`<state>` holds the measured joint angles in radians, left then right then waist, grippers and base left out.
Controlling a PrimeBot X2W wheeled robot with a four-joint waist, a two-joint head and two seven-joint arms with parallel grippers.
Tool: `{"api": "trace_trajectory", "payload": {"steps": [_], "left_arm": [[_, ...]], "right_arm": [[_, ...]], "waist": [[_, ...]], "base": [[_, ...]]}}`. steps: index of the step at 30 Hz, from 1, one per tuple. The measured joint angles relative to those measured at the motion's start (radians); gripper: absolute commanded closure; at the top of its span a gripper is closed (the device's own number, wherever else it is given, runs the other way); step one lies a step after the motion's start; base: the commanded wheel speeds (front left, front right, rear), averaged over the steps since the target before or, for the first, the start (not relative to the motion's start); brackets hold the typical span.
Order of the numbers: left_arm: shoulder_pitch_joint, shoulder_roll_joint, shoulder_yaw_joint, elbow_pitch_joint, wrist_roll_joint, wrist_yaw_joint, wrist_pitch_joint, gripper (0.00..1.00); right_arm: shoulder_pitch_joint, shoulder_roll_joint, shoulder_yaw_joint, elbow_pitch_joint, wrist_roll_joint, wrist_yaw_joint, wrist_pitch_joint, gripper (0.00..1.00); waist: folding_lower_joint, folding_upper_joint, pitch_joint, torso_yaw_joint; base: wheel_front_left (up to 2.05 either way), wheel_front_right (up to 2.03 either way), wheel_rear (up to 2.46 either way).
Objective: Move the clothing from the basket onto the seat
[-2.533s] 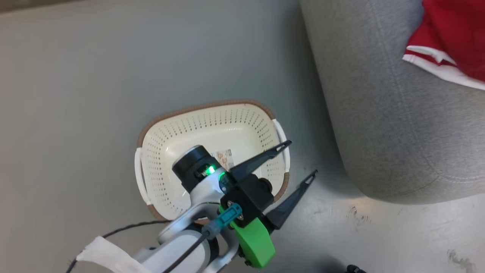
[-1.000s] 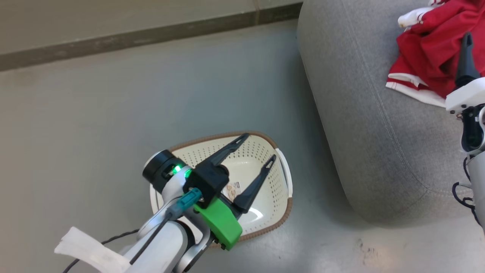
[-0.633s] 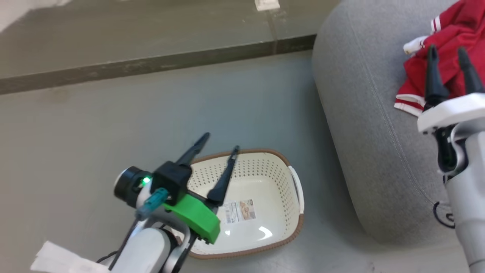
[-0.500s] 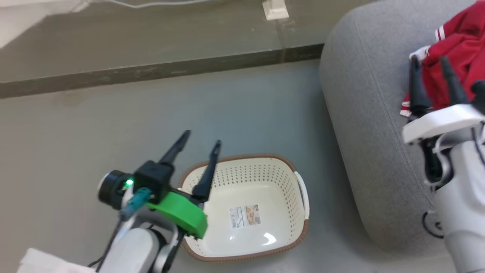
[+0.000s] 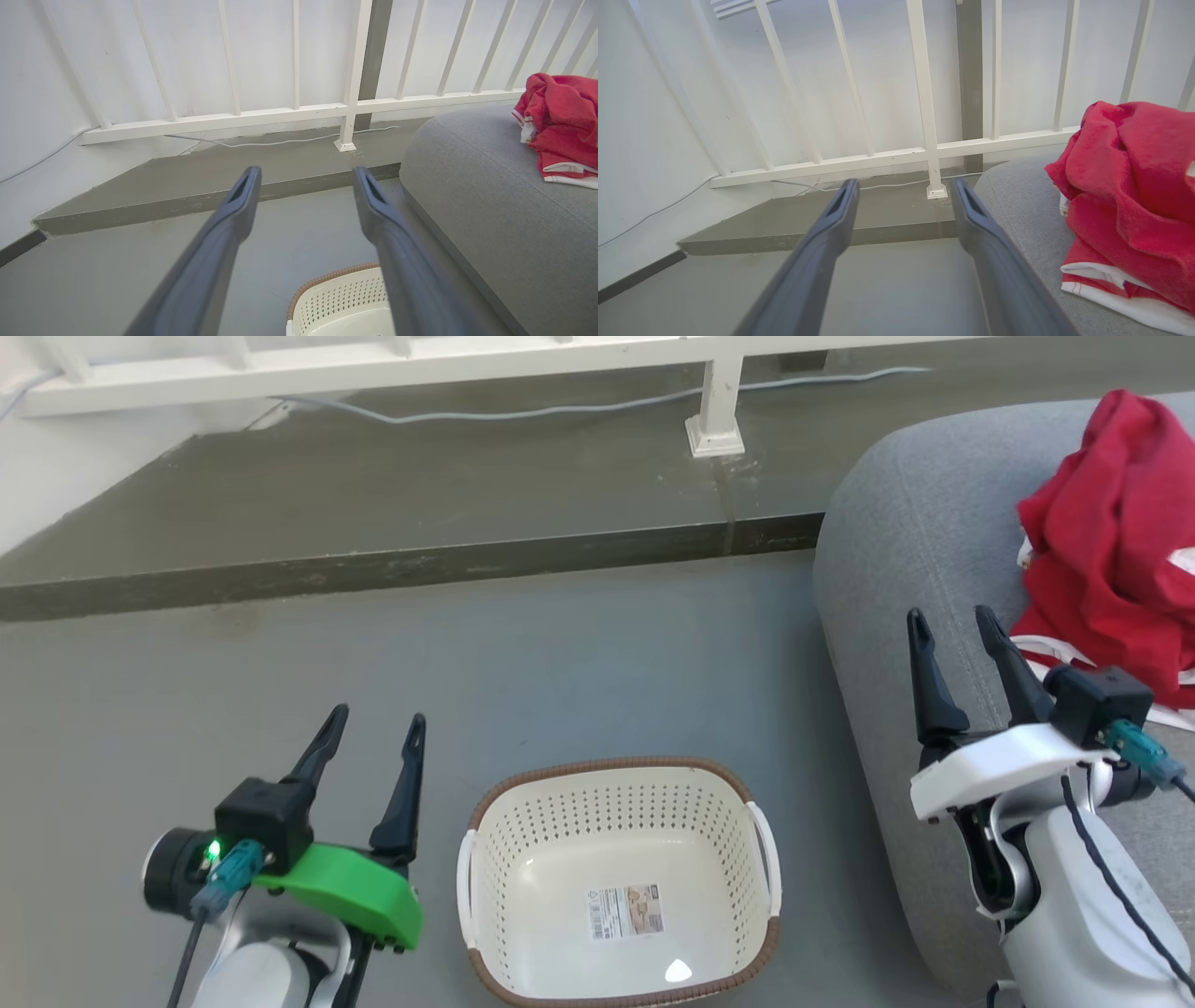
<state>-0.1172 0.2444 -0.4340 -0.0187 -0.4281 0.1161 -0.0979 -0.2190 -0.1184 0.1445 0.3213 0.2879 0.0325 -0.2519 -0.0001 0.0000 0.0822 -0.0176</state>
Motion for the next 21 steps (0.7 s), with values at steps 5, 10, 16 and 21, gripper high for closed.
{"api": "trace_trajectory", "payload": {"steps": [5,10,16,21], "left_arm": [[0.045,-0.002,0.022,0.003,0.000,0.000,0.000,0.00],[0.087,-0.007,0.056,0.007,0.000,0.008,0.000,0.00],[0.132,-0.017,0.101,0.009,0.002,0.008,0.002,0.00],[0.158,-0.031,0.136,0.007,0.013,0.008,0.011,0.00]], "right_arm": [[0.045,0.000,-0.001,-0.041,-0.010,-0.019,0.000,0.00],[0.101,0.000,0.001,-0.065,-0.018,-0.033,0.000,0.00],[0.154,0.000,0.002,-0.094,-0.020,-0.044,0.000,0.00],[0.190,0.001,0.012,-0.126,-0.025,-0.052,0.002,0.00]], "waist": [[0.0000,0.0000,-0.021,-0.008],[0.0000,0.0000,-0.045,-0.013],[0.0000,0.0000,-0.068,-0.013],[0.0000,0.0000,-0.076,-0.009]], "base": [[0.00,0.00,0.00],[0.00,0.00,0.00],[0.00,0.00,0.00],[0.00,0.00,0.00]]}}
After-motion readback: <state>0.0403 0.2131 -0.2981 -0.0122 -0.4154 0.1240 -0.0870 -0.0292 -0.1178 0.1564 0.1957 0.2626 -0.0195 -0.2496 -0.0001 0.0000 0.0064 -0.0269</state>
